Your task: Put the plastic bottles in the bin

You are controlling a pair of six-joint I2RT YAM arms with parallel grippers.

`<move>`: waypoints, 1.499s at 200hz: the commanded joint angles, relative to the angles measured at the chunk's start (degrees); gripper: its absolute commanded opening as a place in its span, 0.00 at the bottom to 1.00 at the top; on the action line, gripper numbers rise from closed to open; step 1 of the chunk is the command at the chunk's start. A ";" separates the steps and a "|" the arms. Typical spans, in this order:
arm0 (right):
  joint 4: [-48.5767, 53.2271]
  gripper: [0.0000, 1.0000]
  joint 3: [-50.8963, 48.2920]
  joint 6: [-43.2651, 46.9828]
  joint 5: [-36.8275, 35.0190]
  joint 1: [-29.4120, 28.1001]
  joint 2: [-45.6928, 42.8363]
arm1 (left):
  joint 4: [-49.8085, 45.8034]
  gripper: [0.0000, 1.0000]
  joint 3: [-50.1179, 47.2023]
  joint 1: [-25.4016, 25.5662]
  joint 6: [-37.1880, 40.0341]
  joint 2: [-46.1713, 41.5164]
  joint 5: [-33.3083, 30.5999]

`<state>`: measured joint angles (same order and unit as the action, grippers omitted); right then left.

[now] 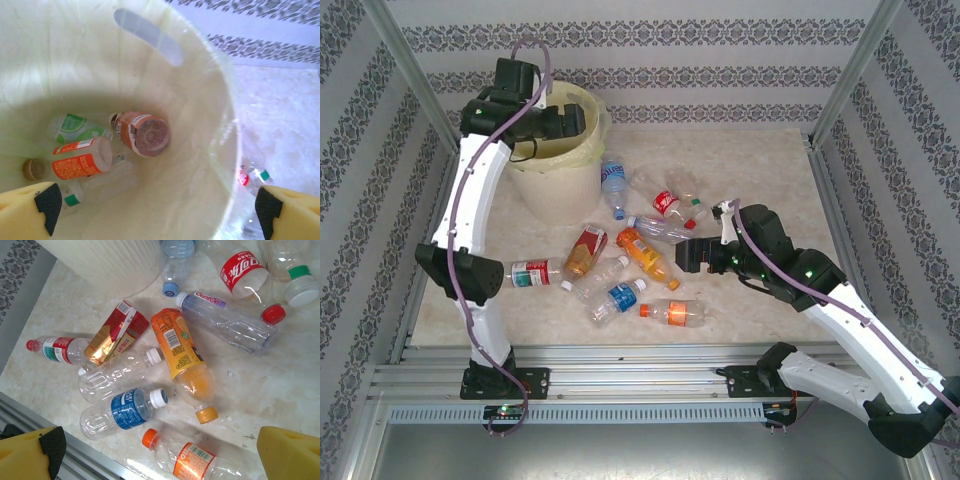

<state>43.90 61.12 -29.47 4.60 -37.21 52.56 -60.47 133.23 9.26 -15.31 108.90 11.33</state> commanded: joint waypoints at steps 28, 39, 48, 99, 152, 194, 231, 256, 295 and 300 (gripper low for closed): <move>2.56 0.98 1.07 -2.57 -5.41 1.67 0.52 | 4.70 1.00 -6.78 2.86 3.46 -11.99 6.13; 3.57 0.98 1.57 -2.95 -5.87 2.39 0.84 | 7.70 1.00 -10.92 4.36 3.28 -15.07 7.40; 4.20 0.98 1.88 -3.15 -6.21 2.92 0.88 | 10.45 1.00 -14.73 5.86 3.19 -17.59 8.79; 6.74 0.98 2.54 -3.68 -6.13 7.41 1.19 | 25.31 1.00 -36.20 17.68 3.46 -28.46 12.03; 7.10 0.95 3.67 1.41 0.31 14.93 4.81 | 42.79 1.00 -58.48 26.72 4.46 -35.43 17.24; 6.37 0.90 5.55 6.27 3.90 18.92 9.70 | 48.59 1.00 -67.05 27.22 7.01 -36.17 20.58; 4.32 0.86 7.71 9.62 6.63 20.65 15.88 | 51.72 1.00 -71.61 27.39 6.96 -36.39 18.83; 2.39 0.83 9.56 9.61 6.99 21.09 22.16 | 51.19 1.00 -71.80 27.39 7.74 -36.71 16.56; -0.80 0.81 13.33 14.96 10.04 21.04 31.77 | 51.22 1.00 -72.19 27.39 8.15 -36.02 16.21; -0.61 0.80 14.01 16.47 10.39 21.12 32.94 | 51.14 1.00 -72.17 27.40 8.19 -35.82 16.18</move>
<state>45.12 71.61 -18.90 12.32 -16.60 81.36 -11.70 61.28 36.05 -8.93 73.63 28.01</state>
